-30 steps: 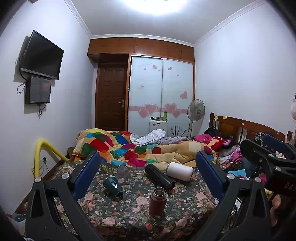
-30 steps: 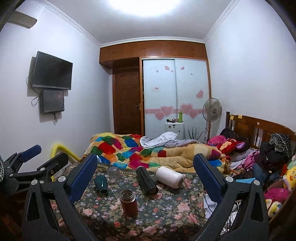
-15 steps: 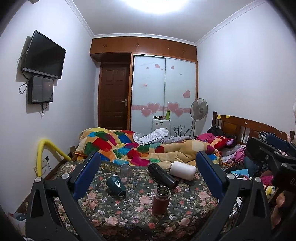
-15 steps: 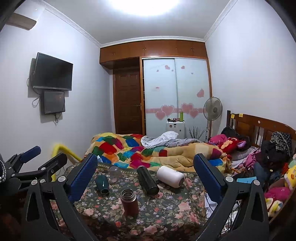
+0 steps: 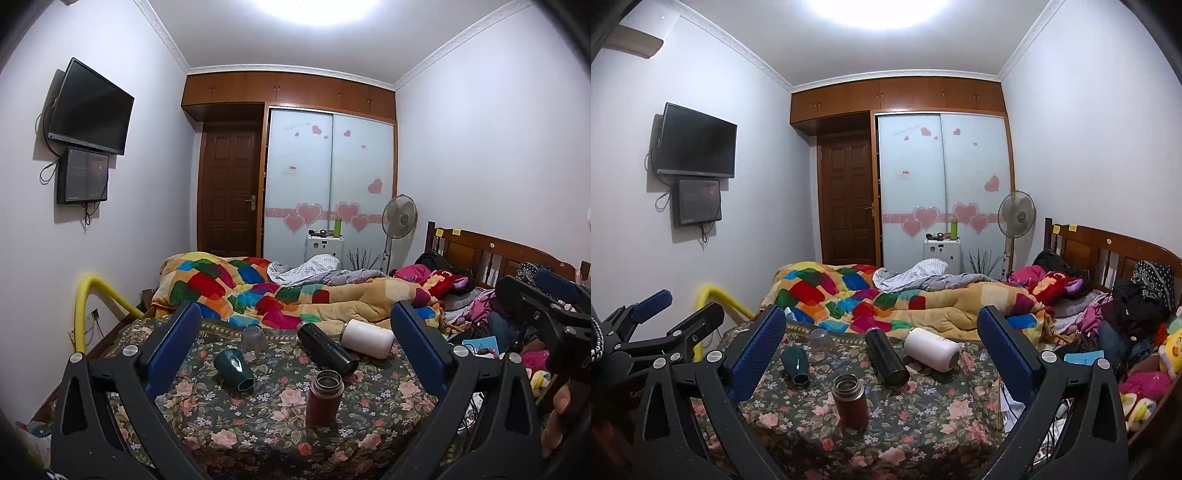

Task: Flip cup upright

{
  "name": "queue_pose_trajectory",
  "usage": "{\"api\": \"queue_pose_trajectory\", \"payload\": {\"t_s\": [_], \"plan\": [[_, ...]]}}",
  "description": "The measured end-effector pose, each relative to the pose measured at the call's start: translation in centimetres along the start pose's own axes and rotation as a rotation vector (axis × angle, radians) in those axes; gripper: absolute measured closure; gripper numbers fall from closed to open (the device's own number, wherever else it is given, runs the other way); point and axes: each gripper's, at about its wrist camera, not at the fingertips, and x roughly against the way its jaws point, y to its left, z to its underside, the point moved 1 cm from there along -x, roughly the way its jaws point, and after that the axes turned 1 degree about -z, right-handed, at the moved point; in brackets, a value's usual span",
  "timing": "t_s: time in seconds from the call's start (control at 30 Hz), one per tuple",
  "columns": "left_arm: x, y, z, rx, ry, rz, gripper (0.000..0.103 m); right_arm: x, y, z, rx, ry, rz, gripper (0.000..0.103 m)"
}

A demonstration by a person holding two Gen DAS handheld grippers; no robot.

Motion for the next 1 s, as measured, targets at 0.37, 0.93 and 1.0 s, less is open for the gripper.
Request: {"api": "queue_pose_trajectory", "payload": {"t_s": [0.37, 0.93, 1.0], "plan": [[-0.06, -0.04, 0.18, -0.002, 0.007, 0.006, 0.000, 0.05, 0.07, 0.14, -0.001, 0.005, -0.001, 0.000], [-0.18, -0.35, 0.10, -0.003, 0.010, 0.009, 0.000, 0.12, 0.18, 0.64, -0.004, 0.012, -0.006, 0.000], [-0.24, -0.43, 0.07, -0.004, 0.011, 0.012, 0.000, 0.21, 0.22, 0.67, -0.003, 0.013, -0.005, 0.000]]}}
